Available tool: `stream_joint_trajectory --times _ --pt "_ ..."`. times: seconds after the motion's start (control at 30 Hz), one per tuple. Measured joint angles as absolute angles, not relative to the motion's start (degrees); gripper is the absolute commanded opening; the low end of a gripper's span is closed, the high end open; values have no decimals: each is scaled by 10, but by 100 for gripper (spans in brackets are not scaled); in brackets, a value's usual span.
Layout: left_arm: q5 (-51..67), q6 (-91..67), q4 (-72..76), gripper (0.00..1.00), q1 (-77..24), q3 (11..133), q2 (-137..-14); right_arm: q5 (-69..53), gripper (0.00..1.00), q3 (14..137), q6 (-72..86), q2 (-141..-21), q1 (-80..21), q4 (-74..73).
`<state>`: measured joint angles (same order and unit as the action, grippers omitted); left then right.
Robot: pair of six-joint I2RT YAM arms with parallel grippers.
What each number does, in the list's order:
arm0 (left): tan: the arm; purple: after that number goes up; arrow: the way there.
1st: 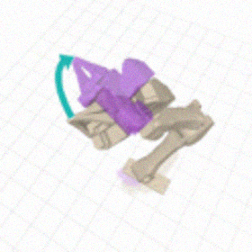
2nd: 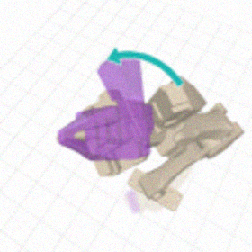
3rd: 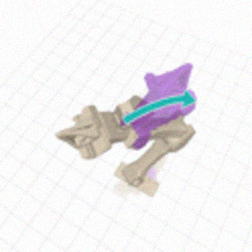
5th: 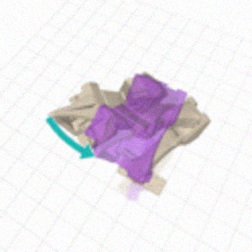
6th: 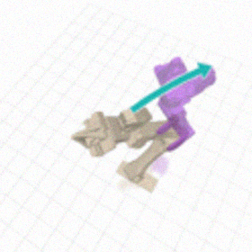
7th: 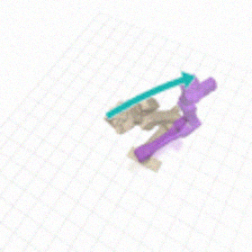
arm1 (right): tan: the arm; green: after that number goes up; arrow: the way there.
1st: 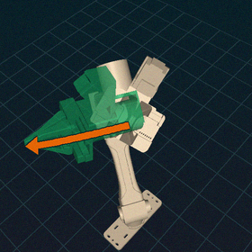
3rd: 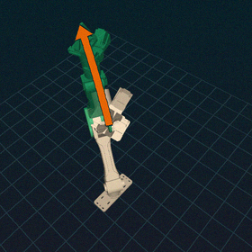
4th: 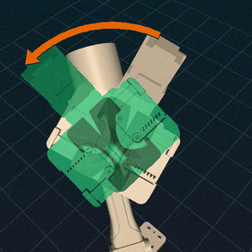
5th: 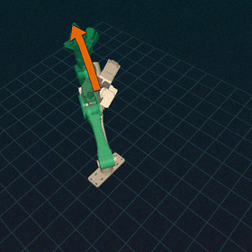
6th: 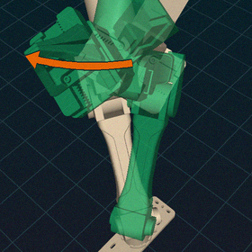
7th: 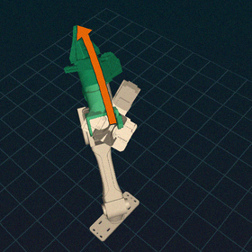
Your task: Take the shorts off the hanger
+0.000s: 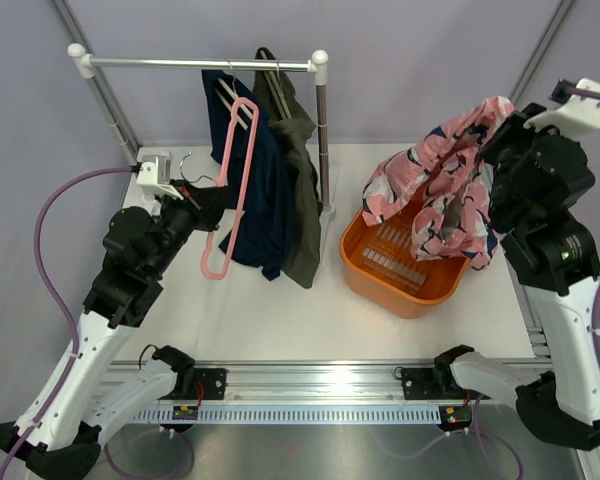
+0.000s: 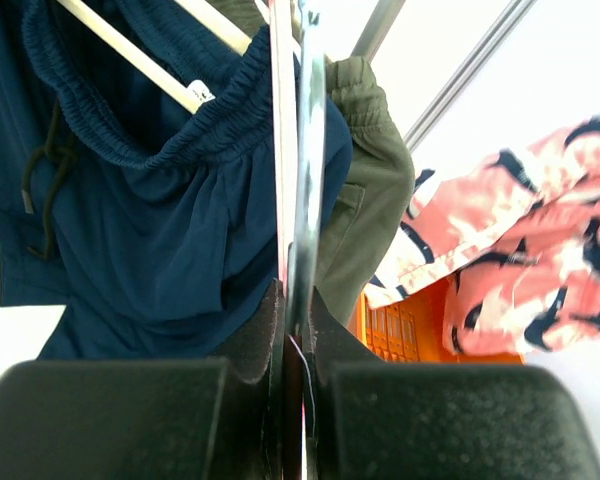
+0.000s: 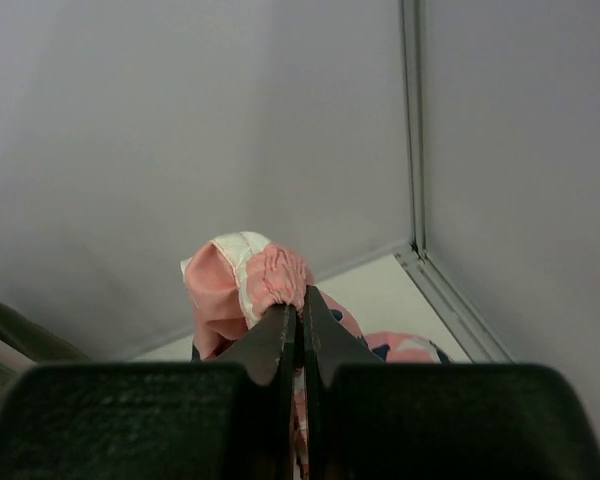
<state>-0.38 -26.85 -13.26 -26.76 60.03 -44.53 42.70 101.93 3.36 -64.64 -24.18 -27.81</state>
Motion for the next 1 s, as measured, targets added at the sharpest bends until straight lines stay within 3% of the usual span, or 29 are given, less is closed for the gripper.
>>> stream_joint_trajectory --times 0.23,0.43,0.67,0.87,1.0 --pt "4 -273 -128 0 -268 595 -450 402 0 799 142 -585 -193 -302" --pt "7 -276 -128 0 -268 595 -449 236 2 667 228 -702 -72 -305" --pt "9 -279 -140 0 -268 598 -442 56 28 639 282 -861 -34 -267" --pt "-9 -279 -173 0 -268 616 -434 -52 32 612 310 -888 -34 -212" --pt "-26 -279 -189 0 -268 621 -418 -110 42 601 318 -927 -46 -177"
